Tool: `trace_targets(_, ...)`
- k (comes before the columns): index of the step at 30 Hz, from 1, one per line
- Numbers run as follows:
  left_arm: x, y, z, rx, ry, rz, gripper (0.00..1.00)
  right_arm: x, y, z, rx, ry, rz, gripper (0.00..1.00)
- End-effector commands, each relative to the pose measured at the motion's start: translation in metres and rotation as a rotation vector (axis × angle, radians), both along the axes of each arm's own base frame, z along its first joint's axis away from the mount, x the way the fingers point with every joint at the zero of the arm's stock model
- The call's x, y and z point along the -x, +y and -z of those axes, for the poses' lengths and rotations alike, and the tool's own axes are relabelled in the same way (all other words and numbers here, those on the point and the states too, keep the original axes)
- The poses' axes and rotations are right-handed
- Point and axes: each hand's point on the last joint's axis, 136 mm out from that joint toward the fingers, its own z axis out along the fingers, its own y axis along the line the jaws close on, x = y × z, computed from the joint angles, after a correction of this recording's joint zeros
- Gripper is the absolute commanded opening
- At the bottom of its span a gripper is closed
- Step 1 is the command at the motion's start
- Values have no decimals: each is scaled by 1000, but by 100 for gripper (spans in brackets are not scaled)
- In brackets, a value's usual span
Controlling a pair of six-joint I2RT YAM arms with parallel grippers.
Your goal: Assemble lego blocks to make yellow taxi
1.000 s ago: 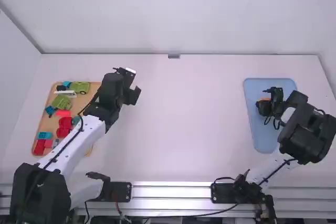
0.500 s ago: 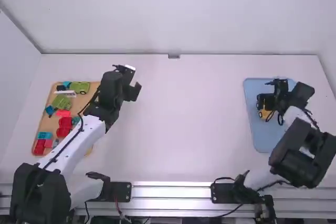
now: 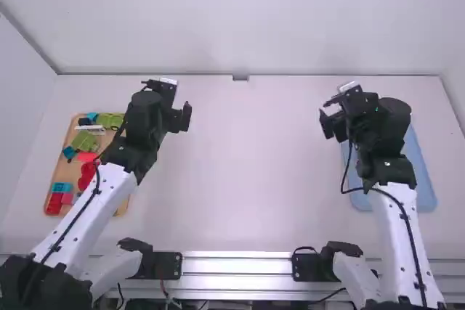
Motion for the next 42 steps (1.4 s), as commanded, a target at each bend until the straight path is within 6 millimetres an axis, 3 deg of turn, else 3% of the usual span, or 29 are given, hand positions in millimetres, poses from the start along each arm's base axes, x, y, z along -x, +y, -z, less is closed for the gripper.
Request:
trace_targets(1, 7, 0, -29, -7, -47, 10, 99, 8, 27, -12, 1, -33, -70, 98)
trace_targets(5, 20, 3, -45, -23, -70, 18, 99, 19, 71, -24, 23, -88, -205, 98)
trace_targets(10, 34, 7, -66, -4, -135, 15, 98, 30, 101, -33, 108, -163, -327, 98)
trace_targets(15, 39, 17, -69, 61, -178, -4, 94, 28, 77, -36, 84, -190, -219, 93)
trace_targets(21, 51, 34, -76, 181, -265, -34, 85, 29, 29, -42, 30, -254, -7, 84)
trace_targets(27, 67, 49, -78, 208, -354, -37, 74, 43, -24, -22, -28, -239, 230, 73)
trace_targets(42, 115, 49, -3, 208, -354, -37, 40, 91, -24, 54, -353, -193, 326, 39)
